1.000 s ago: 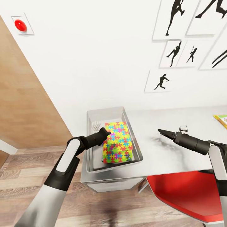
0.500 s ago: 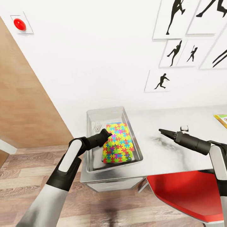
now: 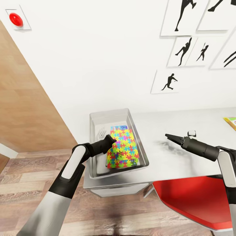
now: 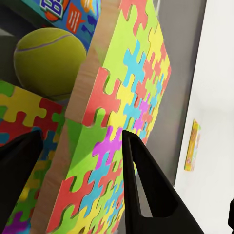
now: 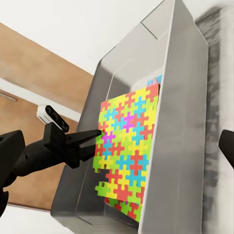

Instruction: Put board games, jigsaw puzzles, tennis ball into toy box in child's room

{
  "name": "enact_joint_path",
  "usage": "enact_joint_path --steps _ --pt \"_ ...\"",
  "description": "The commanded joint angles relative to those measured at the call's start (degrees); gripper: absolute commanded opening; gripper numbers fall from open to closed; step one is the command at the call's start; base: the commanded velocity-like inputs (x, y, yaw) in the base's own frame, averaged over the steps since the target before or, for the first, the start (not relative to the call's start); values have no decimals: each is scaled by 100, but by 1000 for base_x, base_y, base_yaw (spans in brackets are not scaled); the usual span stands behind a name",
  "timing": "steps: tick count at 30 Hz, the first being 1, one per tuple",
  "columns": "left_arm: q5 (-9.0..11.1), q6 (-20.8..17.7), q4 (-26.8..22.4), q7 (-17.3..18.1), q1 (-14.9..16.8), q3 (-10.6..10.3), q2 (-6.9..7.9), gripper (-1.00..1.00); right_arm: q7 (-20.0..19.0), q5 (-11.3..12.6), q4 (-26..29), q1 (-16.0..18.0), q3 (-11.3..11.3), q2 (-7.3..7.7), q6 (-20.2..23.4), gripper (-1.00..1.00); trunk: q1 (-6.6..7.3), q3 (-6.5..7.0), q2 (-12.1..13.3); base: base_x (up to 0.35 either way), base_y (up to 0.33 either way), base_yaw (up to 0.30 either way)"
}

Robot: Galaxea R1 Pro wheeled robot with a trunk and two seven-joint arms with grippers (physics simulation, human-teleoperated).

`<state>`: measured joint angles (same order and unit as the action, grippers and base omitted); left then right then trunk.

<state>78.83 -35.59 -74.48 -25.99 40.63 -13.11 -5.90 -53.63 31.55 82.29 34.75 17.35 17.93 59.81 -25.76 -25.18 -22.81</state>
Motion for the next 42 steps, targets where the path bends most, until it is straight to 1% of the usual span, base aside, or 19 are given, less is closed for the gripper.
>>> enact_joint_path --steps 1,17,36,42 --pt "58 -2 -3 -64 3 1 -1 -100 -33 -21 -1 5 5 0 19 100 -3 -18 -11 0 0 0" --pt "60 -1 21 -62 -19 1 -2 -100 -33 -18 1 5 5 0 19 100 -3 -166 -11 0 0 0" --pt "54 -1 164 -55 -3 -4 -7 -100 -33 -16 2 5 5 0 19 100 -3 -343 -11 0 0 0" --pt "54 -1 168 -55 1 -2 -7 -100 -33 -13 2 5 5 0 19 100 -3 -379 -11 0 0 0"
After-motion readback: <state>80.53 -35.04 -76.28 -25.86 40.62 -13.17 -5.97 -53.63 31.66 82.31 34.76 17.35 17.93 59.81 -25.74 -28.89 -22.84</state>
